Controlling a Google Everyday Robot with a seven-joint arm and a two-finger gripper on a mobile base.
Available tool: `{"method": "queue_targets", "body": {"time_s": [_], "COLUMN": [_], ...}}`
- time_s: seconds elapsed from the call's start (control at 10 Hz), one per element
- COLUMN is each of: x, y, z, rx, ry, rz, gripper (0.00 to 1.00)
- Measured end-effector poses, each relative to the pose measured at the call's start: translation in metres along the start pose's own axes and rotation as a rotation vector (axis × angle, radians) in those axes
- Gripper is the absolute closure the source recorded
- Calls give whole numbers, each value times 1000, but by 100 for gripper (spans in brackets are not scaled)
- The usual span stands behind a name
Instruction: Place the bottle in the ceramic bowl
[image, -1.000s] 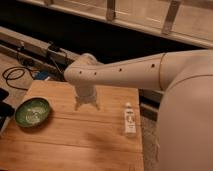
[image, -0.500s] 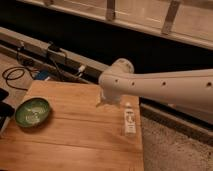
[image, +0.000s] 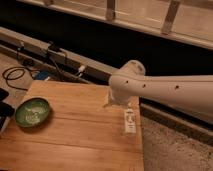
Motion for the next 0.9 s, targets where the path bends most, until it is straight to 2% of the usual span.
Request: {"method": "queue_targets", "body": {"time_s": [0.2, 0.3, 0.4, 0.6, 0.7, 0.9], "x": [-2, -4, -11, -17, -14, -4], "y": [-6, -17, -42, -73, -88, -111], "z": [9, 16, 37, 68, 80, 91], "rx": [21, 31, 44, 68, 72, 90], "ry": [19, 28, 47, 81, 103, 144], "rz": [19, 36, 56, 77, 99, 124], "gripper": [35, 35, 35, 35, 35, 35]}}
